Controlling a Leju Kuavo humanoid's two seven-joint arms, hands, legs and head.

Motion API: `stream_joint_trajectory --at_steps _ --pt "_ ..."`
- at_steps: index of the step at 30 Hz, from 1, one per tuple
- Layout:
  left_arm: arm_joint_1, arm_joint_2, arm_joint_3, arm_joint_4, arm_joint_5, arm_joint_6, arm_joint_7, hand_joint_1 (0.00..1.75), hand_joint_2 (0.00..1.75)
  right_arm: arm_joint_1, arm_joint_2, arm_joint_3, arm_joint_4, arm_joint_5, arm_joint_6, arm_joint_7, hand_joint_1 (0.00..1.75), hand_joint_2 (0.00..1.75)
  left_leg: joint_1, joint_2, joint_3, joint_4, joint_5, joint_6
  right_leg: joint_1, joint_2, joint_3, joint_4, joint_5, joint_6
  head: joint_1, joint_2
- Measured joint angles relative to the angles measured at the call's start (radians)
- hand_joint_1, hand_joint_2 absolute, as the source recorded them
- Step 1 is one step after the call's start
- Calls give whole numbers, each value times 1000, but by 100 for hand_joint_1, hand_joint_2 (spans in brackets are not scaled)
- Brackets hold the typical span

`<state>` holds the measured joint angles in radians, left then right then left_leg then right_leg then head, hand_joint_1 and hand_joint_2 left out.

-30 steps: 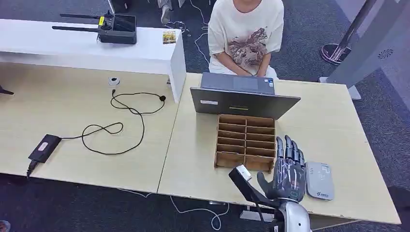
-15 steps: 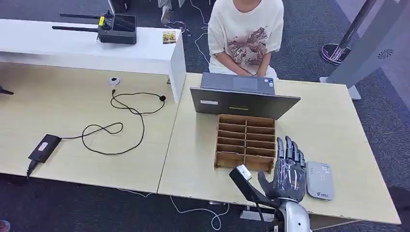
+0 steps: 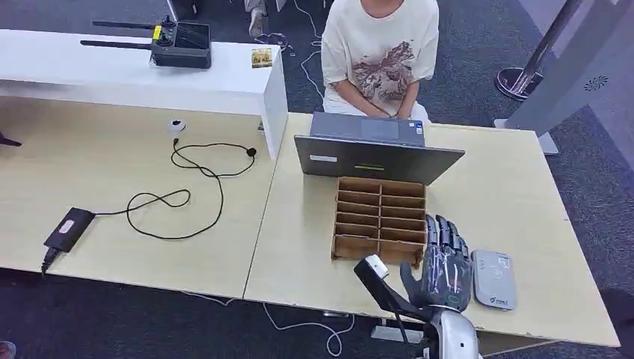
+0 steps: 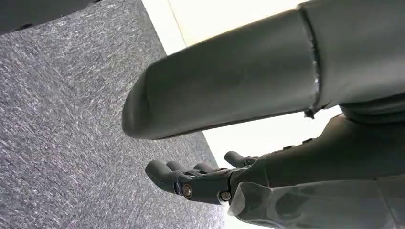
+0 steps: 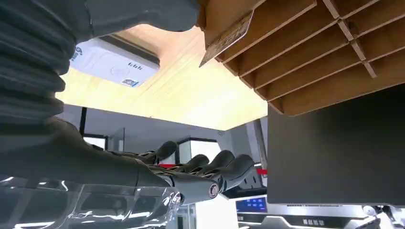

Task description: Pass the card to the sensor for recognition and then transmit it.

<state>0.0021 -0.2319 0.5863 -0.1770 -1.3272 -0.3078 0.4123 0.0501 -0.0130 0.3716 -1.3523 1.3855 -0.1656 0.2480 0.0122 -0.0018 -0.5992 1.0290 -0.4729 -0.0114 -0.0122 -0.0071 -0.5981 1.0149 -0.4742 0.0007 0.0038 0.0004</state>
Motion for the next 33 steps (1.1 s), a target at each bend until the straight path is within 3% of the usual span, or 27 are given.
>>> stream_joint_trajectory --at_steps 7,8,9,33 --pt "0 0 0 0 -1 0 0 0 0 -3 0 0 4 0 2 0 49 175 0 0 0 0 0 0 0 0 0 0 0 0 0 0" --pt "0 0 0 0 -1 0 0 0 0 -3 0 0 4 0 2 0 63 175 0 0 0 0 0 0 0 0 0 0 0 0 0 0" --pt "0 0 0 0 -1 0 0 0 0 -3 0 0 4 0 2 0 66 175 0 0 0 0 0 0 0 0 0 0 0 0 0 0" --pt "0 -1 0 0 -3 1 -5 0 0 -5 0 0 20 0 3 0 63 175 0 0 0 0 0 0 0 0 0 0 0 0 0 0"
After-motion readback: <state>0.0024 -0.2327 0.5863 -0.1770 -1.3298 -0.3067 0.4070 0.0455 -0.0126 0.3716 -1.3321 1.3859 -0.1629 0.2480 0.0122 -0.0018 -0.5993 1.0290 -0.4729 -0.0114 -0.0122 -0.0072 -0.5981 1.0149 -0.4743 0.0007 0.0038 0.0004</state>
